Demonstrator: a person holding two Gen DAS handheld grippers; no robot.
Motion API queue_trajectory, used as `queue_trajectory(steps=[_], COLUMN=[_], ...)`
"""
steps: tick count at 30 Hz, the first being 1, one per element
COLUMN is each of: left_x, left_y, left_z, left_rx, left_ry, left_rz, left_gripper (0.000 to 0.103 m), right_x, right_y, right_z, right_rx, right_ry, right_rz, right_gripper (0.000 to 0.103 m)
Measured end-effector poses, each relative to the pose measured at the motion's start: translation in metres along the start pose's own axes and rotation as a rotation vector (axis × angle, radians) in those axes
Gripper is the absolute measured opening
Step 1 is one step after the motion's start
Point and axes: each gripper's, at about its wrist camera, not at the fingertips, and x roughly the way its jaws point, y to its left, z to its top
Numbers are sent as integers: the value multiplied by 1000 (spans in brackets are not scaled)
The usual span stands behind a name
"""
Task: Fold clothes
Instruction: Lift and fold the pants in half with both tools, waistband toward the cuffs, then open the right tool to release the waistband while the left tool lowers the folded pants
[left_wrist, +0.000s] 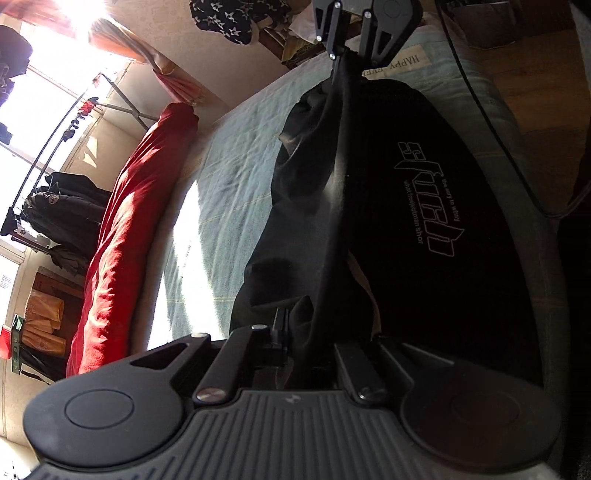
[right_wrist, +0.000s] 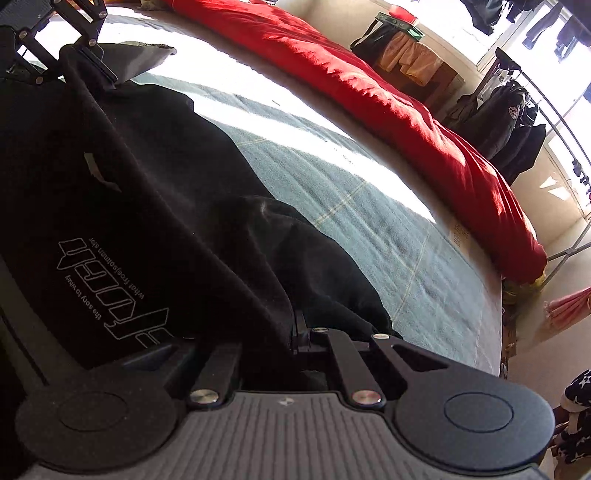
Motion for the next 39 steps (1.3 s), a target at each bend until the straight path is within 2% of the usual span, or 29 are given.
queue_trajectory(steps=[6, 12, 15, 20, 25, 27, 28, 31, 34, 35, 39], left_x=[22, 30, 27, 44, 54, 55, 56, 60, 61, 60, 59], left_y=[-32, -48, -46, -51, -55, -54, -55, -63, -68, -70, -74], left_z=[3, 13, 18, 12, 9, 9, 8, 7, 3, 2, -6], left_rx=[109, 185, 180, 157, 145, 133, 139, 170, 184, 187, 184], left_ry=[-24, -66, -96, -82, -87, -99, -106, -122, -152, -164, -210], left_rz=[-148, -264, -303, -388, -423, -426, -421, -399, -372, -363, -339], left_gripper=[1, 1, 1, 1, 1, 1, 1, 2, 2, 2, 2], right_x=[22, 30, 28, 36, 35, 28, 24, 4, -23, -31, -62], right_y=[9, 17, 16, 22, 31, 35, 37, 42, 52, 56, 82], right_z=[-20, -35, -40, -48, -48, -46, -46, -45, -47, -47, -50], right_rx=[-13, -75, -80, -92, -118, -124, -125, -78, 47, 98, 357], right_ry=[93, 154, 163, 185, 211, 222, 229, 250, 252, 251, 231], right_rz=[1, -52, -77, -82, -114, -140, -154, -181, -200, -203, -206], right_gripper=[7, 7, 7, 8, 14, 25, 27, 34, 37, 40, 41])
